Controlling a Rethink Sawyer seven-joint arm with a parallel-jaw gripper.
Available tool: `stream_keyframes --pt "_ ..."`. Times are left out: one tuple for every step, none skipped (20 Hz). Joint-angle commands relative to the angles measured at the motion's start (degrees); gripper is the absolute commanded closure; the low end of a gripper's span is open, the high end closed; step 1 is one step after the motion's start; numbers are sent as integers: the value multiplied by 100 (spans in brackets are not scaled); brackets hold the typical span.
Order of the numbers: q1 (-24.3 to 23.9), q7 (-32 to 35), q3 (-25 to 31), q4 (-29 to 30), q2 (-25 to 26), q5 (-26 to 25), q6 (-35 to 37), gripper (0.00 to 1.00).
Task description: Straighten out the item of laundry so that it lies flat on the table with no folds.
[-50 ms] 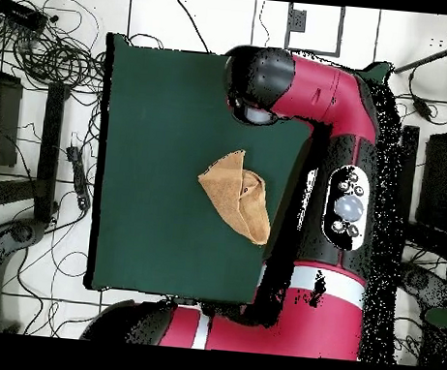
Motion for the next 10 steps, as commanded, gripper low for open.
stream_keyframes --pt "79 847 267 252 123 104 550 0" --pt "82 848 267 301 103 106 516 0" --pt "80 849 271 297 108 109 516 0" --pt "79 849 273 305 108 110 502 0" --pt "78 849 275 313 107 111 488 0" --pt "76 846 278 311 112 110 477 0" --pt "77 846 277 326 109 107 455 0" --pt "77 845 277 331 108 106 445 0" --pt "77 845 277 337 108 105 435 0" --pt "78 846 276 332 110 104 437 0"
